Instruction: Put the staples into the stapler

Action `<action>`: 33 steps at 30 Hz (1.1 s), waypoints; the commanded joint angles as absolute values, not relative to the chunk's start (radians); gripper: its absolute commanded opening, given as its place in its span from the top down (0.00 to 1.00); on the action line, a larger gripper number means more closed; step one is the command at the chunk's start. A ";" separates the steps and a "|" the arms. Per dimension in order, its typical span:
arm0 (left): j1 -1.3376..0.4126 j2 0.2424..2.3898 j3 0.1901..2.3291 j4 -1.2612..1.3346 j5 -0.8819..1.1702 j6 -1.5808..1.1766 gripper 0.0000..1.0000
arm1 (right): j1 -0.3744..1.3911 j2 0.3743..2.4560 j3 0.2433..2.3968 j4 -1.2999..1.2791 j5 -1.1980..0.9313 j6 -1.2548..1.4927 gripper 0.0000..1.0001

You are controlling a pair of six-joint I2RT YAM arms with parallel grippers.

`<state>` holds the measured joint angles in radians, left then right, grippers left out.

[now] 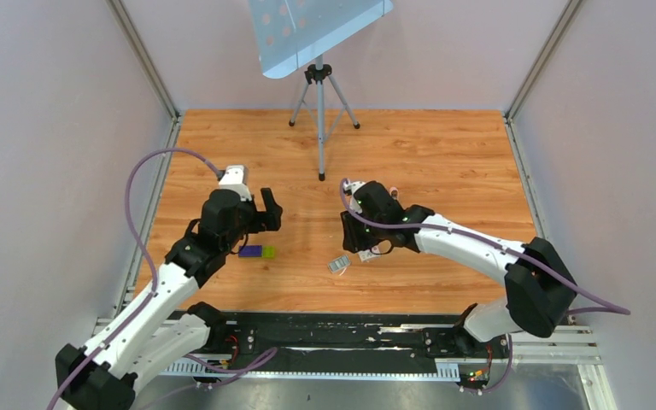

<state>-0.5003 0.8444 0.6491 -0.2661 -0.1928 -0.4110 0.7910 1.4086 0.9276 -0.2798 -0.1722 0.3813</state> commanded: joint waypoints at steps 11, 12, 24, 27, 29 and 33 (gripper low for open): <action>-0.433 0.680 0.731 -0.526 -0.250 -0.345 0.06 | 0.960 1.588 1.049 -0.359 -0.043 0.392 0.73; -0.433 0.673 0.732 -0.535 -0.266 -0.331 0.07 | 0.962 1.597 1.055 -0.359 -0.046 0.389 0.73; -0.433 0.641 0.712 -0.526 -0.256 -0.341 0.14 | 0.983 1.688 1.092 -0.375 -0.041 0.380 0.79; -0.433 0.637 0.710 -0.522 -0.260 -0.342 0.14 | 0.984 1.702 1.094 -0.381 -0.035 0.379 0.80; -0.433 0.635 0.710 -0.522 -0.264 -0.344 0.14 | 0.985 1.709 1.094 -0.382 -0.033 0.379 0.80; -0.433 0.636 0.709 -0.519 -0.264 -0.342 0.14 | 0.987 1.723 1.099 -0.385 -0.028 0.378 0.81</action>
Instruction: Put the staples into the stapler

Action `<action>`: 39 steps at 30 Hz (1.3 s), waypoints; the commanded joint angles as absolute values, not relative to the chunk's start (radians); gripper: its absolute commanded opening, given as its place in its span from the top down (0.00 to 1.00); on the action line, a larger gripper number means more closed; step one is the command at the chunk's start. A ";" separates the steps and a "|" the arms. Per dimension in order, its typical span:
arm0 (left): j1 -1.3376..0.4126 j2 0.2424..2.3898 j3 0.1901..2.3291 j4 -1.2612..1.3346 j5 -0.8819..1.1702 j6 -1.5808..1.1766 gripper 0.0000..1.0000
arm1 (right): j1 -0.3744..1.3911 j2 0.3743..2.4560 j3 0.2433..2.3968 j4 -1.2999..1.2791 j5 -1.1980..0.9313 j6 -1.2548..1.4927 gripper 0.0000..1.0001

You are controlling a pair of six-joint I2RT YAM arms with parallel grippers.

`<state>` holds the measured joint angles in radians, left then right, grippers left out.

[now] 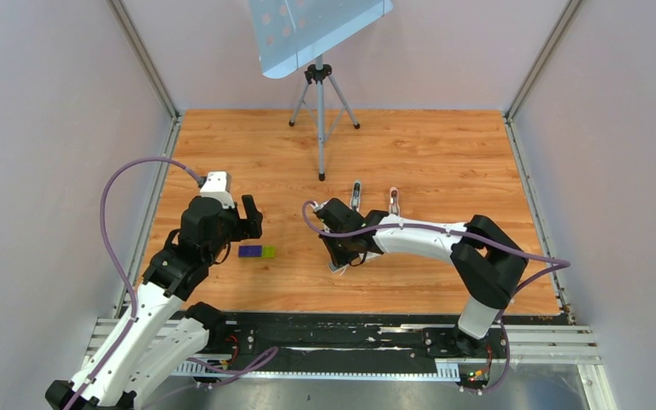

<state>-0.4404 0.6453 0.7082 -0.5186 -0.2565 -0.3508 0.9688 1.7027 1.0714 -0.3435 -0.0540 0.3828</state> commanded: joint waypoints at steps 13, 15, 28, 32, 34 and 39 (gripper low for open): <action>-0.433 0.631 0.707 -0.514 -0.264 -0.343 0.14 | 0.989 1.756 1.106 -0.386 -0.014 0.370 0.84; -0.433 0.632 0.706 -0.516 -0.264 -0.343 0.14 | 0.989 1.763 1.107 -0.387 -0.014 0.368 0.84; -0.433 0.628 0.706 -0.515 -0.264 -0.342 0.14 | 0.991 1.780 1.111 -0.389 -0.014 0.364 0.94; -0.433 0.626 0.704 -0.513 -0.264 -0.344 0.14 | 0.992 1.767 1.108 -0.388 -0.010 0.363 1.00; -0.433 0.627 0.704 -0.513 -0.264 -0.344 0.14 | 0.992 1.756 1.106 -0.387 -0.009 0.361 1.00; -0.433 0.625 0.703 -0.512 -0.264 -0.342 0.14 | 0.992 1.708 1.091 -0.371 -0.009 0.362 1.00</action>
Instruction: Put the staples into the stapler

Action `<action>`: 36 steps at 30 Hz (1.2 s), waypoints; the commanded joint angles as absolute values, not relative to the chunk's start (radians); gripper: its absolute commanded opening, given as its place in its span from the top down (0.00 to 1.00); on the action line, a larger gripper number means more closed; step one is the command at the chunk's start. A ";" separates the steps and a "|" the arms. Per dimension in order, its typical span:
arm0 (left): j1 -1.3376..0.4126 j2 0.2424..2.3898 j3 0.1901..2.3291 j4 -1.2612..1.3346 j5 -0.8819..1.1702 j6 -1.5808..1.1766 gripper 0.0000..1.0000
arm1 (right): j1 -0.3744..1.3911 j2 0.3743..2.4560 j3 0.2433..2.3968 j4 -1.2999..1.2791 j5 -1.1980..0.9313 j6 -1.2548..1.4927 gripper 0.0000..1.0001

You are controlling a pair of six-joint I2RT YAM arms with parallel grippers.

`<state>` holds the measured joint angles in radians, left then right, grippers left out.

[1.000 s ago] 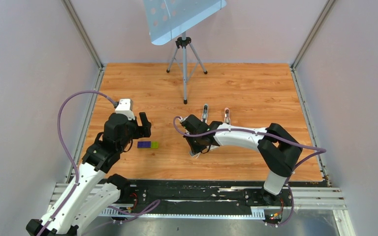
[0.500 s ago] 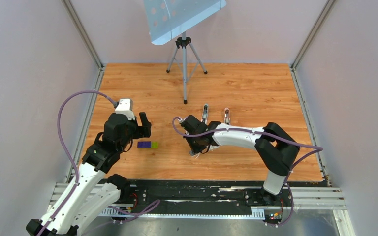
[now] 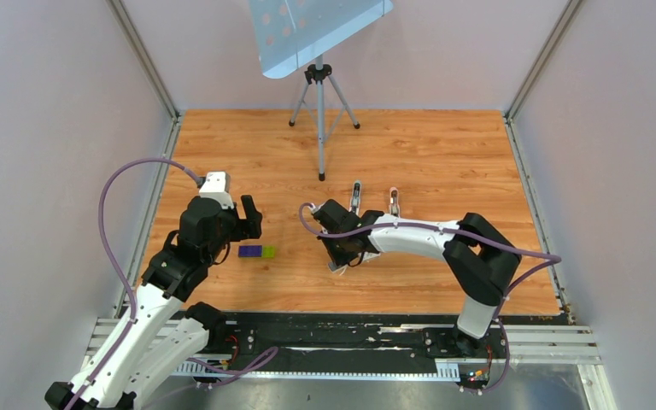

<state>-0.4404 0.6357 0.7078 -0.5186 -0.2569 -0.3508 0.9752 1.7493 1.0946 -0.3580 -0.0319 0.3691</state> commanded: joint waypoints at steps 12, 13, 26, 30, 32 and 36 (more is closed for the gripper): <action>-0.433 0.620 0.695 -0.497 -0.250 -0.341 0.15 | 0.979 1.628 1.054 -0.330 -0.031 0.361 1.00; -0.433 0.617 0.694 -0.491 -0.234 -0.336 0.15 | 0.974 1.621 1.051 -0.323 -0.044 0.359 1.00; -0.433 0.412 0.480 -0.111 0.105 -0.251 0.08 | 0.746 1.446 0.937 -0.086 -0.485 0.491 1.00; -0.432 0.459 0.477 -0.032 0.135 -0.422 0.07 | 0.694 1.390 0.875 0.086 -0.600 0.591 1.00; -0.433 0.507 0.493 -0.007 0.203 -0.488 0.07 | 0.669 1.361 0.844 0.172 -0.629 0.659 1.00; -0.433 0.624 0.517 0.082 0.366 -0.633 0.13 | 0.642 1.298 0.788 0.350 -0.656 0.806 1.00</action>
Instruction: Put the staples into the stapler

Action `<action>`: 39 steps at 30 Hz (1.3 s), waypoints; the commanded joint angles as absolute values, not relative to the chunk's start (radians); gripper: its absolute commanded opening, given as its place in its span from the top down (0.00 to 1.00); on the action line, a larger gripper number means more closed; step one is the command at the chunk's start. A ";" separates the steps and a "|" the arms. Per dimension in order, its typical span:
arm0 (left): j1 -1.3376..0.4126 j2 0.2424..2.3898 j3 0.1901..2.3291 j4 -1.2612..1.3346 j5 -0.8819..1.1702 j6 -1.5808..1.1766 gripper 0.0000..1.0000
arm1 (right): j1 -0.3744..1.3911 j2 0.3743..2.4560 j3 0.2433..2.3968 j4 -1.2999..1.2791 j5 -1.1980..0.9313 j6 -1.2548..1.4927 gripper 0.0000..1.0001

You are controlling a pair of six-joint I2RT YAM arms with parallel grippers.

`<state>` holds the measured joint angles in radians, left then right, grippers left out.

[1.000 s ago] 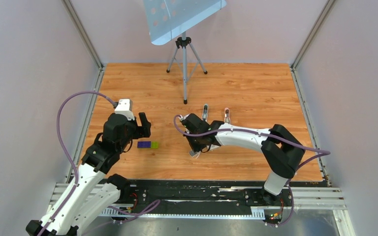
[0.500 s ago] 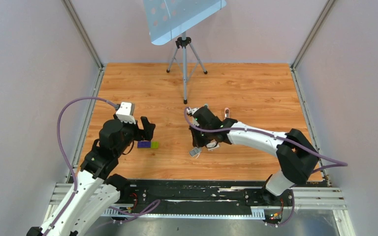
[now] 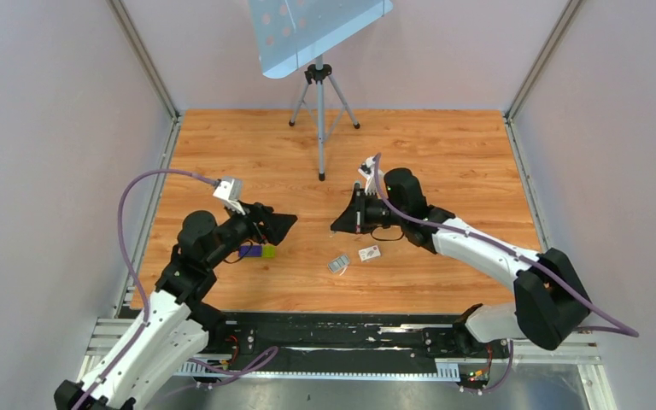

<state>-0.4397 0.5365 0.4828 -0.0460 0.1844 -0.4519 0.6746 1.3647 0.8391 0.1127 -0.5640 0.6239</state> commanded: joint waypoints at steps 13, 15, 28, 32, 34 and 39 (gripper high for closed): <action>-0.434 0.807 0.359 0.699 0.568 -1.098 0.28 | 0.639 1.171 0.624 0.703 -0.534 1.086 1.00; -0.435 0.812 0.353 0.716 0.577 -1.095 0.28 | 0.639 1.163 0.618 0.707 -0.522 1.094 1.00; -0.533 0.924 0.333 0.867 0.526 -1.130 0.36 | 0.666 1.232 0.603 0.863 -0.538 1.209 1.00; -0.536 0.963 0.340 0.887 0.517 -1.141 0.41 | 0.679 1.250 0.594 0.892 -0.535 1.223 1.00; -0.537 0.973 0.339 0.910 0.518 -1.147 0.42 | 0.680 1.253 0.591 0.903 -0.535 1.229 1.00; -0.537 0.990 0.335 0.948 0.516 -1.151 0.43 | 0.681 1.259 0.597 0.920 -0.542 1.238 1.00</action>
